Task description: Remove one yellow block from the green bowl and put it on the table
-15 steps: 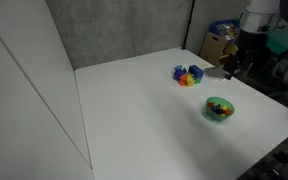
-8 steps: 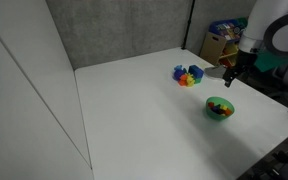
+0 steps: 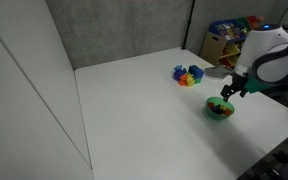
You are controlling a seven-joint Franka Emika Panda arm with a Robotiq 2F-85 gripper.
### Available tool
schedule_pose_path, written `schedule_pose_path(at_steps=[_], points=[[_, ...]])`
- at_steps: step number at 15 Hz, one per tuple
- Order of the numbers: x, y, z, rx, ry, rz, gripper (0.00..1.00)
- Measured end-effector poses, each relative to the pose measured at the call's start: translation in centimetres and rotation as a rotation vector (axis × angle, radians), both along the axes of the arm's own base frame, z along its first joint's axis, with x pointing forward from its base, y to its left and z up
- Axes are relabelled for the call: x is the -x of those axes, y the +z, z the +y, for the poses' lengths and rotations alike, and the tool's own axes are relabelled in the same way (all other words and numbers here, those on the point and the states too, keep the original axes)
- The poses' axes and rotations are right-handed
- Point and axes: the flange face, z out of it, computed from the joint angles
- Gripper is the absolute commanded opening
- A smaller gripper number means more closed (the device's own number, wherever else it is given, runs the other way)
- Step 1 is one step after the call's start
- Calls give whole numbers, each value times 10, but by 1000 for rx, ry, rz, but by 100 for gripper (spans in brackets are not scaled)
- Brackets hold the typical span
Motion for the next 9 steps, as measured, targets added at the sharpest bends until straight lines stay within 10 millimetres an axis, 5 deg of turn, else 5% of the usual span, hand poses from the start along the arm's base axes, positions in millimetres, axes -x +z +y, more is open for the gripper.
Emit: schedule_pose_path(at_steps=[9], points=[[-3,-78,-23,-3,55,15,100]])
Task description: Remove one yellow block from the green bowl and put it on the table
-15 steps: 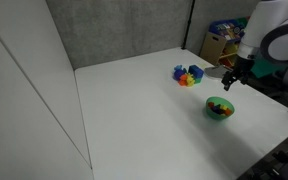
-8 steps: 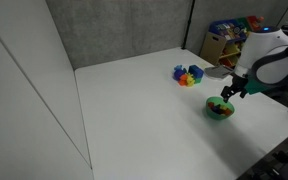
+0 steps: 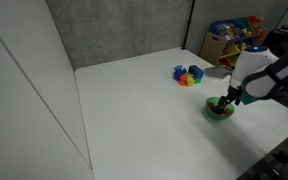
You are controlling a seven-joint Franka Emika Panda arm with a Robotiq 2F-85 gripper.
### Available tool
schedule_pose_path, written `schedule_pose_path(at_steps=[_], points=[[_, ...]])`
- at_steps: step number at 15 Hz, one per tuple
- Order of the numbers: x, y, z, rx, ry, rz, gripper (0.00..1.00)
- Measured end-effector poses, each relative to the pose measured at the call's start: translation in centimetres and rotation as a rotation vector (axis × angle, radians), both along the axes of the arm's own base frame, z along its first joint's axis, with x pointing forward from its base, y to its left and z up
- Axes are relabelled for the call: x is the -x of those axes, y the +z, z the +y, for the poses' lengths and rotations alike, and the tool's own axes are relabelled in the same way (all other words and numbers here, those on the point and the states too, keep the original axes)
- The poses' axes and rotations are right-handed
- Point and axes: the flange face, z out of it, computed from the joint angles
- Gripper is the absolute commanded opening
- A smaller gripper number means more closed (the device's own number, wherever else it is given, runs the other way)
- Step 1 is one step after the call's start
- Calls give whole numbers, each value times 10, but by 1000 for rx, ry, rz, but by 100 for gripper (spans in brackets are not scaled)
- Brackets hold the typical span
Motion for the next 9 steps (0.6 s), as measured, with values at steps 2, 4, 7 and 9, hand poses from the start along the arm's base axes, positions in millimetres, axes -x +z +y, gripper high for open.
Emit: schedule_pose_path(at_steps=[2,4,7,9], points=[[-6,-7,1,0,37,-10,100],[-11,-12,2,2,71,-16,100],[-17,-17,2,6,111,-21,100],[-19,-22,1,6,127,-18,100]])
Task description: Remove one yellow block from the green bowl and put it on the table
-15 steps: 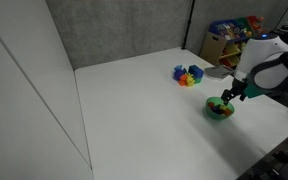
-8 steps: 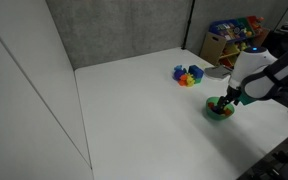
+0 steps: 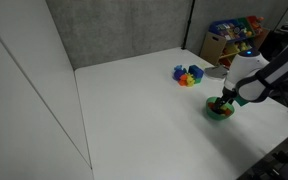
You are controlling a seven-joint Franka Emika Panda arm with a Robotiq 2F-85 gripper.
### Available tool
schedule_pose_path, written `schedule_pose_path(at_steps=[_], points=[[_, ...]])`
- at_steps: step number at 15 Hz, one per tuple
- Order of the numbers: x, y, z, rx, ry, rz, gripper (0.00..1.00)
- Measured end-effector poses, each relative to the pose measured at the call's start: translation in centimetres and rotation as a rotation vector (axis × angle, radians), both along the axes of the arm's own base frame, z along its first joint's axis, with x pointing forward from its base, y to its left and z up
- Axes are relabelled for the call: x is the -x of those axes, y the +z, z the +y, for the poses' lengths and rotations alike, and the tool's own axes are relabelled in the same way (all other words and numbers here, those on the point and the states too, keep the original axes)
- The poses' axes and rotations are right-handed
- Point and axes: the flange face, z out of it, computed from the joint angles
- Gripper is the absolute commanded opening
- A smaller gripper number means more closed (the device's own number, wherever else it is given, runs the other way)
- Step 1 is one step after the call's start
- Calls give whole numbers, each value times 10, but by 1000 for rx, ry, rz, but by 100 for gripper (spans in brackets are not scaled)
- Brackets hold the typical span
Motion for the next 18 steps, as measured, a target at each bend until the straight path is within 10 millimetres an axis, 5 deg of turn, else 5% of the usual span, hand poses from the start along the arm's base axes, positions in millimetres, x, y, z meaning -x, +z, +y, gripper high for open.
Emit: schedule_pose_path(at_steps=[1,2,10,18], points=[[0,-2,0,0,6,3,75],[0,-5,0,0,13,6,74],[-5,-7,2,6,32,4,8],[-20,13,22,9,70,-38,10]])
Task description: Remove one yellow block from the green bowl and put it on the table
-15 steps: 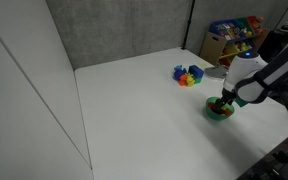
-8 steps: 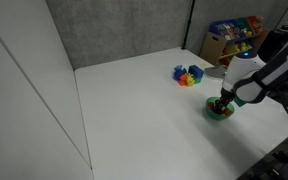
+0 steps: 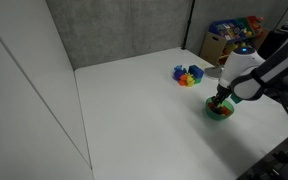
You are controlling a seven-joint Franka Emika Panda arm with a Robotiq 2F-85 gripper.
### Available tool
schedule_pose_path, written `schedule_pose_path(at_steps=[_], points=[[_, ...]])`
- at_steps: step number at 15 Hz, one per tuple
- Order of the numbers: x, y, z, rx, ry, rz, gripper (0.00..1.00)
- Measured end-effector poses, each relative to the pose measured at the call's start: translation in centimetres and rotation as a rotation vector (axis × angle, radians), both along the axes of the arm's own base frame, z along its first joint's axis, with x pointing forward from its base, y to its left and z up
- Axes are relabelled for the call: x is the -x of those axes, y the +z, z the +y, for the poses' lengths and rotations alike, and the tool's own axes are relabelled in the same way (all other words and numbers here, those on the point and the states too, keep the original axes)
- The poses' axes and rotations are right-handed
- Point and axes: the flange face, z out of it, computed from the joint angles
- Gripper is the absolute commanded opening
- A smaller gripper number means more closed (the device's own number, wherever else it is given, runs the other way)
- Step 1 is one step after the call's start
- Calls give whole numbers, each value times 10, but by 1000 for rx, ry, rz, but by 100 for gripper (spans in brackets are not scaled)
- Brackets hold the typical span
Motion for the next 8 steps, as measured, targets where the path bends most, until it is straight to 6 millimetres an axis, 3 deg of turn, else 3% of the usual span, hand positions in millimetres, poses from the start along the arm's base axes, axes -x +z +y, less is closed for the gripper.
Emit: schedule_pose_path(at_steps=[4,8], points=[[-14,32,24,-3,40,-52,10],[-21,61,71,-12,96,-69,10]])
